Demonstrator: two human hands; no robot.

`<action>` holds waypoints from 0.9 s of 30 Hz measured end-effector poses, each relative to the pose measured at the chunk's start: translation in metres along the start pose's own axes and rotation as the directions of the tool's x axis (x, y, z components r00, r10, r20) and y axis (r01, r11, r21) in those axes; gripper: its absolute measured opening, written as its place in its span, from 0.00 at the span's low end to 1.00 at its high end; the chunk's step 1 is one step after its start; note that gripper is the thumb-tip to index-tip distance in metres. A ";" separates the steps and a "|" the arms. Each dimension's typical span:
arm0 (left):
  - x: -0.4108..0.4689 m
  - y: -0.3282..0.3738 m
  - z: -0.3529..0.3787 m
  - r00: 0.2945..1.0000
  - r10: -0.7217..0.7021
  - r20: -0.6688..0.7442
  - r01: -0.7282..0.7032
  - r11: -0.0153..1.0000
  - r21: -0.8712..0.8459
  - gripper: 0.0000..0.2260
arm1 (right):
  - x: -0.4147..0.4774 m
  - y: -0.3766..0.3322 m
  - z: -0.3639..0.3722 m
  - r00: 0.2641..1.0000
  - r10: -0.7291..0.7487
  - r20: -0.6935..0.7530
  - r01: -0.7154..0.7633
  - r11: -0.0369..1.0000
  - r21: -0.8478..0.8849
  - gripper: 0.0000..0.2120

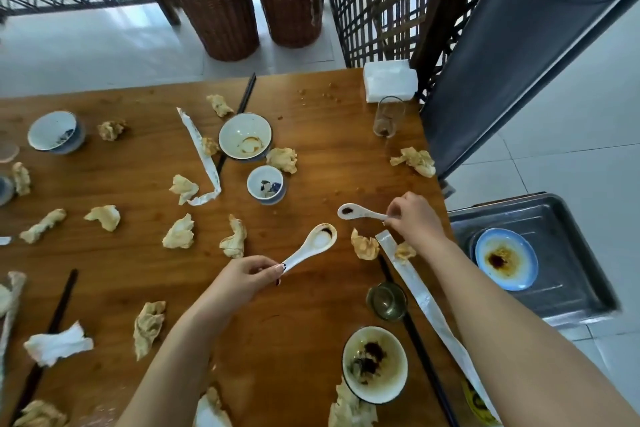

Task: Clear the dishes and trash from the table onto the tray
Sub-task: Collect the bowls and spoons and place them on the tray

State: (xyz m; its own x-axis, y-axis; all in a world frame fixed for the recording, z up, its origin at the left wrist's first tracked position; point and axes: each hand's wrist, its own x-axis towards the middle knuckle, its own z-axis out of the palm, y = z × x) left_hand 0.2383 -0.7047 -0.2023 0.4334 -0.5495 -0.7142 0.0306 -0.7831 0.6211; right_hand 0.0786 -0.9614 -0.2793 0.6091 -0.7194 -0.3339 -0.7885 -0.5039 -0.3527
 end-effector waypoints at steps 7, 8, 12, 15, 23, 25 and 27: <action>-0.011 0.003 0.004 1.000 0.002 -0.029 -0.003 0.999 -0.034 0.06 | -0.008 -0.002 -0.006 0.996 0.030 0.081 -0.036 0.997 0.073 0.06; -0.013 0.003 0.004 0.999 0.008 -0.038 -0.009 0.999 -0.044 0.06 | -0.009 -0.003 -0.007 0.996 0.029 0.081 -0.035 0.996 0.076 0.08; -0.022 0.002 0.009 0.998 0.027 -0.052 -0.030 0.998 -0.055 0.07 | -0.018 -0.010 -0.016 0.998 0.045 0.050 -0.049 0.996 0.080 0.09; -0.030 -0.001 0.015 0.996 0.055 -0.063 -0.059 0.995 -0.074 0.08 | -0.033 -0.015 -0.021 0.996 0.072 0.045 -0.080 0.976 0.202 0.07; -0.055 -0.017 0.023 0.992 0.106 -0.070 -0.114 0.987 -0.117 0.07 | -0.107 -0.049 -0.032 0.982 0.188 0.011 -0.149 0.739 0.657 0.05; -0.063 -0.026 0.024 0.992 0.113 -0.062 -0.120 0.983 -0.136 0.08 | -0.128 -0.056 -0.031 0.973 0.231 0.022 -0.174 0.664 0.727 0.04; -0.070 -0.036 0.026 0.992 0.113 -0.052 -0.119 0.980 -0.158 0.08 | -0.150 -0.061 -0.028 0.962 0.268 0.052 -0.202 0.572 0.795 0.04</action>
State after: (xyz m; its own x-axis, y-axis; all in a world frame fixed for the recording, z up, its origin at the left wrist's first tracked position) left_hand 0.1835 -0.6459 -0.1830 0.4801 -0.6185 -0.6221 0.1209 -0.6558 0.7452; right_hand 0.0330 -0.8363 -0.1834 0.3790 -0.8025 -0.4608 -0.5059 0.2372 -0.8293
